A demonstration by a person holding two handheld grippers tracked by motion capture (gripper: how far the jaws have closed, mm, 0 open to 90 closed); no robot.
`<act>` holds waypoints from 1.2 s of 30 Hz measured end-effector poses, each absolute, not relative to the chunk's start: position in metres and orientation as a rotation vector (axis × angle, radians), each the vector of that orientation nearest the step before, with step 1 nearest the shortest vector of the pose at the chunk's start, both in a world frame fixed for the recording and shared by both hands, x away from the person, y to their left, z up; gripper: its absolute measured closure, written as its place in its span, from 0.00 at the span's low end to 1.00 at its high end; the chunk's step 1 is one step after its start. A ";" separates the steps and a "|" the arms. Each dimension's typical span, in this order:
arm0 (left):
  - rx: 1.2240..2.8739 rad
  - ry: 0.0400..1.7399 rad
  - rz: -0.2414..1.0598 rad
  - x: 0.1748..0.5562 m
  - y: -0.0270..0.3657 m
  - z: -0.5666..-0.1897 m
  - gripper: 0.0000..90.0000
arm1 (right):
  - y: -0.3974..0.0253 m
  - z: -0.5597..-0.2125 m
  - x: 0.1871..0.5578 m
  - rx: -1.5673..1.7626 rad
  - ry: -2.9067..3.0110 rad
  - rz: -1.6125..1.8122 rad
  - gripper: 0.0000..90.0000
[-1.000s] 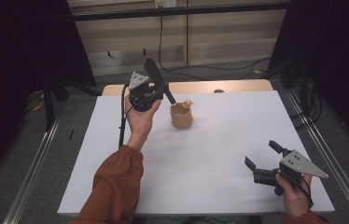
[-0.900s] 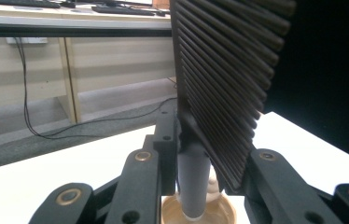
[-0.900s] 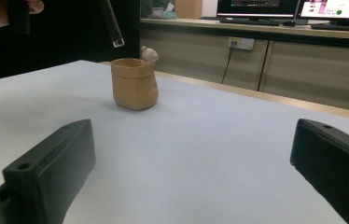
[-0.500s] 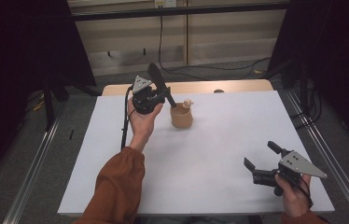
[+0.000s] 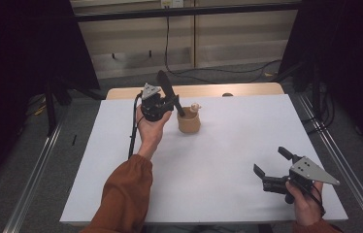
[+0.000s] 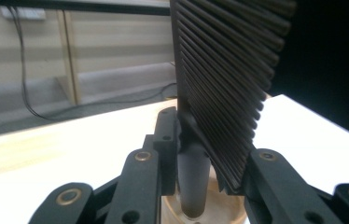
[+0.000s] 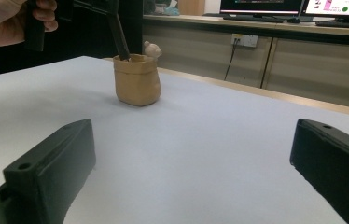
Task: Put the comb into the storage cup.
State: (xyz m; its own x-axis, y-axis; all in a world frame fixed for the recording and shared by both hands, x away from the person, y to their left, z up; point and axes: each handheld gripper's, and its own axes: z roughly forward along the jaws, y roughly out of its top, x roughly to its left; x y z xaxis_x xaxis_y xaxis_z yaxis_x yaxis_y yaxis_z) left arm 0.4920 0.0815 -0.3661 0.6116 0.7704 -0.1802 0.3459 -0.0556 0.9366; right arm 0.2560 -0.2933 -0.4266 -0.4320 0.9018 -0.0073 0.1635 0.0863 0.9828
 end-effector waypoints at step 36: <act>1.727 0.945 0.473 0.492 0.071 -0.390 0.81 | -0.293 -0.429 0.257 1.065 1.708 1.397 0.00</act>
